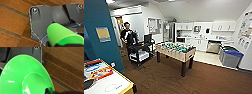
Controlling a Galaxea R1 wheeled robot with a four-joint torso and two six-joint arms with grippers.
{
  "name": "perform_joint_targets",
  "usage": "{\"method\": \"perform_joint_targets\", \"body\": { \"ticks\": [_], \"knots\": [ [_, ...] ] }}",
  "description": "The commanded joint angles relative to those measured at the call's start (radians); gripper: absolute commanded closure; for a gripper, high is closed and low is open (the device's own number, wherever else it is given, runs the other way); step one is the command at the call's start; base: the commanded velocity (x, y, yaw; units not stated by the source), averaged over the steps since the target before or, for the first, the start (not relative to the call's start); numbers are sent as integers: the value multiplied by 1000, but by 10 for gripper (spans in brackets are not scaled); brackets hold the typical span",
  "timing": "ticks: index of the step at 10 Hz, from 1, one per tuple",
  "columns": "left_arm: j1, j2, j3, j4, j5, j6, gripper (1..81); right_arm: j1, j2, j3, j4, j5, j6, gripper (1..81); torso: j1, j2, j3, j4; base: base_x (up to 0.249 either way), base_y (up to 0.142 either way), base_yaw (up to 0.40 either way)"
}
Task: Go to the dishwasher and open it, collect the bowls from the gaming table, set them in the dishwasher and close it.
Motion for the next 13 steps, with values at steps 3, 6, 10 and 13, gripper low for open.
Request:
{"method": "perform_joint_targets", "body": {
  "ticks": [3, 6, 10, 13],
  "knots": [
    [-41, -27, 34, -1, 58, 7, 811, 11, -176, 296, 5, 11, 4, 811, 1, 0, 0, 0, 0, 0, -400],
    [-40, -79, 120, -1, 56, 9, 811, 13, -170, 300, 5, 11, 10, 811, 1, 0, 0, 0, 0, 0, -400],
    [-40, -71, 120, -1, 55, 7, 811, 15, -147, 294, 3, 11, 11, 811, 1, 0, 0, 0, 0, 0, -400],
    [-40, -70, 120, -1, 55, 9, 811, 13, -144, 294, 1, 11, 11, 811, 1, 0, 0, 0, 0, 0, -400]
  ]
}}
